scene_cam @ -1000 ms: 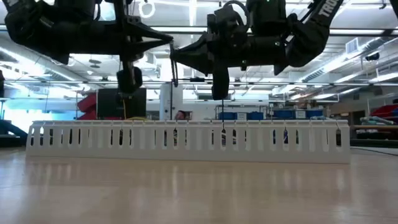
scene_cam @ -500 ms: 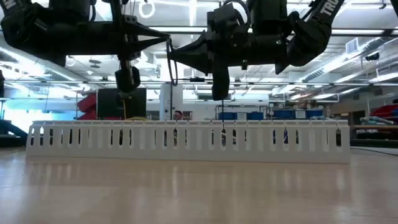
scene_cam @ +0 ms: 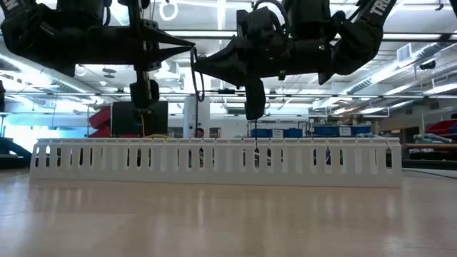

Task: Ziptie cables
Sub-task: Wrap the cable wires with the black zip tie

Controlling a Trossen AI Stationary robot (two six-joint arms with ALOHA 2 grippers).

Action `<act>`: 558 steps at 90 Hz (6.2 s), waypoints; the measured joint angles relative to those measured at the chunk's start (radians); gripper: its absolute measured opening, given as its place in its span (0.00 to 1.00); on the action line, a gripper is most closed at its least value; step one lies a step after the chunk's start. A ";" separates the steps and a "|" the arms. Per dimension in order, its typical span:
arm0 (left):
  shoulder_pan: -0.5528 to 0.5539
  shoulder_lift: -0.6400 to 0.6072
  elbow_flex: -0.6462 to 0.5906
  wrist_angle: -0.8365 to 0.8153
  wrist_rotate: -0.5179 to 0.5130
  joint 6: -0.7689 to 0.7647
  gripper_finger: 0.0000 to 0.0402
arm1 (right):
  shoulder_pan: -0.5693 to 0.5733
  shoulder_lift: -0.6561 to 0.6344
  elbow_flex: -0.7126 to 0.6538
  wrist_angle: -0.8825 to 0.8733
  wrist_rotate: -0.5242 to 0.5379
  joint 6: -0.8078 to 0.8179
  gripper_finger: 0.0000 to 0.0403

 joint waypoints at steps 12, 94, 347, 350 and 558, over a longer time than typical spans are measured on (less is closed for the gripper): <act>0.000 0.000 0.000 0.000 -0.005 0.006 0.00 | 0.001 0.000 0.000 0.001 0.002 0.091 0.01; 0.000 0.000 0.000 -0.021 0.044 0.212 0.00 | 0.054 -0.001 0.027 -0.079 0.307 0.345 0.62; 0.118 -0.051 0.214 -0.426 -0.086 1.231 0.00 | -0.183 -0.229 0.069 -0.274 -0.270 1.286 0.38; 0.118 -0.051 0.214 -0.425 -0.086 1.231 0.00 | -0.183 -0.229 0.069 -0.273 -0.270 1.286 0.36; 0.118 -0.027 0.247 -0.425 -0.119 1.156 0.00 | -0.209 -0.229 0.069 -0.247 -0.269 1.259 0.18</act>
